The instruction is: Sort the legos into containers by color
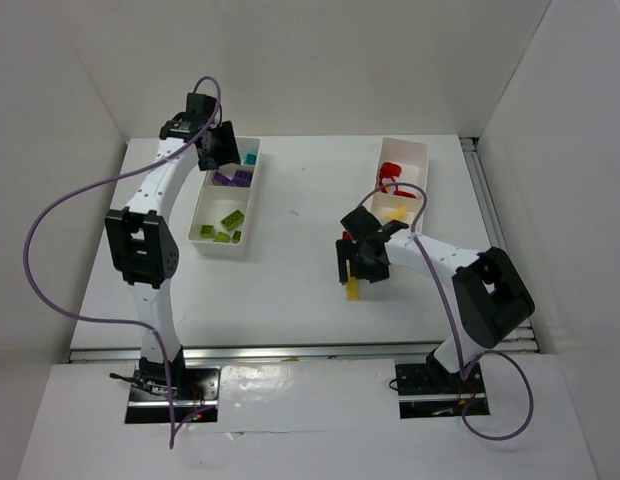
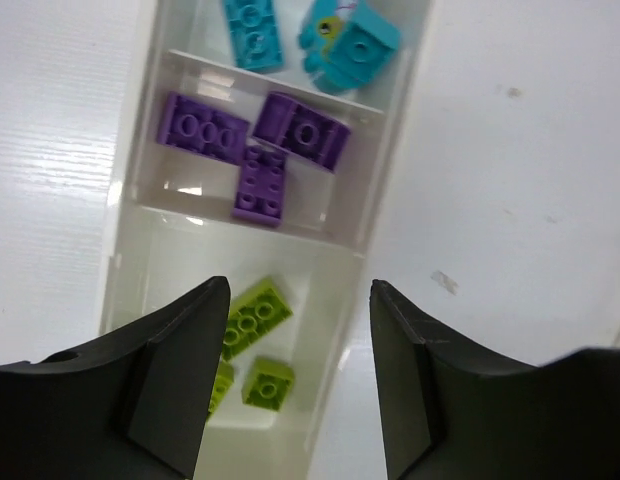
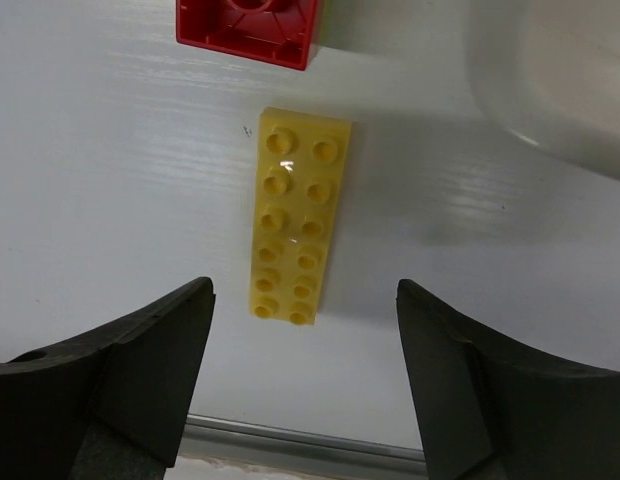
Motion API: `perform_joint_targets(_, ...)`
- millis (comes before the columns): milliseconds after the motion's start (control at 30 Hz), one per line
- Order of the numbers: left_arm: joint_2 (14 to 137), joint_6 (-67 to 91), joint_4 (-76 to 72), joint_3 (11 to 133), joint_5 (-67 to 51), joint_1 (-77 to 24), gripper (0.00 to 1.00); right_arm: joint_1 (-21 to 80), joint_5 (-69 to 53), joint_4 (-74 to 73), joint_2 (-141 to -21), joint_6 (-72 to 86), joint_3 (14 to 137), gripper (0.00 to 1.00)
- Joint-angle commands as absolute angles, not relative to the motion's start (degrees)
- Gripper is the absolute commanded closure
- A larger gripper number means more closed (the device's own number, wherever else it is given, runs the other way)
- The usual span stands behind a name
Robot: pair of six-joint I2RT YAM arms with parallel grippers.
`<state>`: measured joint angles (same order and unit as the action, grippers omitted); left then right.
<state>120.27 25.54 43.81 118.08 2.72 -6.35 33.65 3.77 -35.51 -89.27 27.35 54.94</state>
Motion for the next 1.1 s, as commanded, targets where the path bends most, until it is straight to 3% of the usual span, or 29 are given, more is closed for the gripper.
perform_joint_targets(0,112.16,23.64,42.63,117.34,1.85,-8.61,0.31,34.80,3.34,-32.35,-91.58,26.29,57.66,0.22)
perform_joint_targets(367,108.28,24.17,43.15,115.58,0.62,-9.84,0.31,37.35,5.09,-30.76,-99.49,25.14,59.85,0.56)
perform_joint_targets(433,107.75,24.17,43.15,115.58,0.09,-9.84,0.31,37.88,5.71,-31.29,-99.49,25.14,60.64,0.66)
perform_joint_targets(467,107.75,24.17,43.15,115.58,0.09,-9.84,0.31,37.88,5.71,-31.90,-97.49,25.14,60.64,0.77)
perform_joint_targets(533,107.75,24.17,43.15,115.58,-0.52,-9.84,0.31,37.88,7.64,-33.74,-94.59,25.14,61.96,0.84)
perform_joint_targets(700,108.28,24.69,43.68,116.10,-0.53,-10.37,0.31,37.01,18.87,-39.10,-84.66,24.43,68.89,0.84)
perform_joint_targets(1067,107.14,21.90,46.31,117.25,-4.13,-10.90,0.25,19.27,19.87,-34.91,-92.28,25.14,79.27,0.84)
